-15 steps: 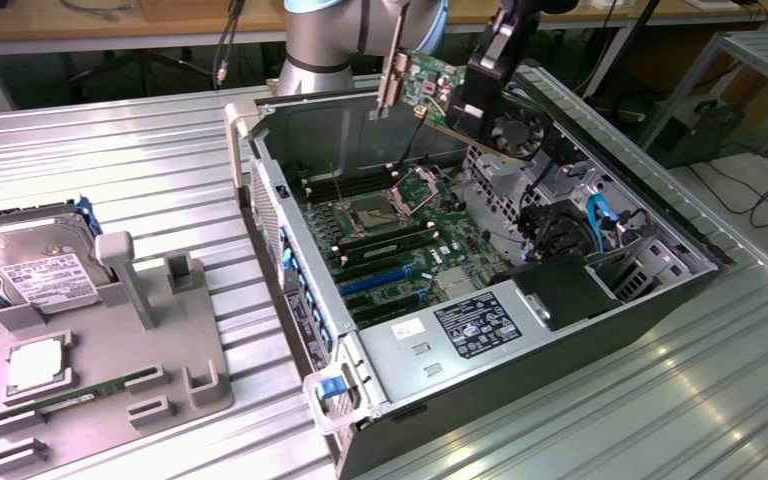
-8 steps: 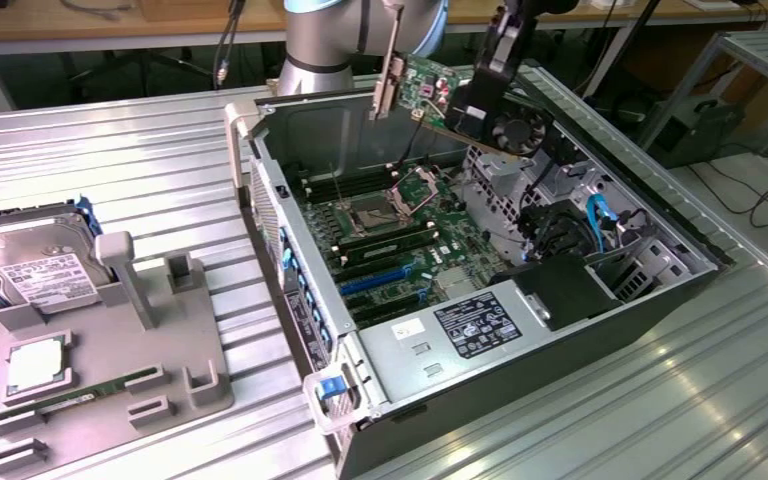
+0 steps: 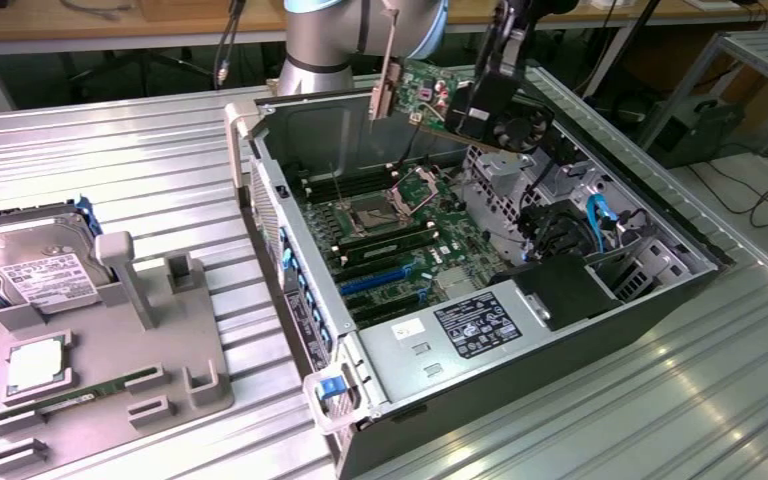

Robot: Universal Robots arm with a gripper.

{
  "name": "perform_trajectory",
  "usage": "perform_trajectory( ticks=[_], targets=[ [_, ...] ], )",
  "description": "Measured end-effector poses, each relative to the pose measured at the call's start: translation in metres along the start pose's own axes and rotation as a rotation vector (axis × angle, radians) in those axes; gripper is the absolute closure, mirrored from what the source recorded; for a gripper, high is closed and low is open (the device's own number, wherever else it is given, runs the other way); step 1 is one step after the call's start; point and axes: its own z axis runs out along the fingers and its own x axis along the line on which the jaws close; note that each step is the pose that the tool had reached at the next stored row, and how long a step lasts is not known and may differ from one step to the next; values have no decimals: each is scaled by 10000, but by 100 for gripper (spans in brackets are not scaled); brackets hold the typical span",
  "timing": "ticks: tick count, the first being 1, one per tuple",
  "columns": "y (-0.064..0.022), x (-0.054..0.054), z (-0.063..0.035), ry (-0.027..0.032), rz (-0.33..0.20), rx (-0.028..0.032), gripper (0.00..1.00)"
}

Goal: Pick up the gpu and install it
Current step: 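Insert the gpu into the slot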

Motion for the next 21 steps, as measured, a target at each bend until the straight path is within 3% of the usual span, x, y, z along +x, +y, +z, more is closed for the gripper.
perform_trajectory(
  ticks=[18,21],
  targets=[
    [0,0,3,101,-2549,-45,72],
    [0,0,4,126,-3183,-56,72]
  ],
)
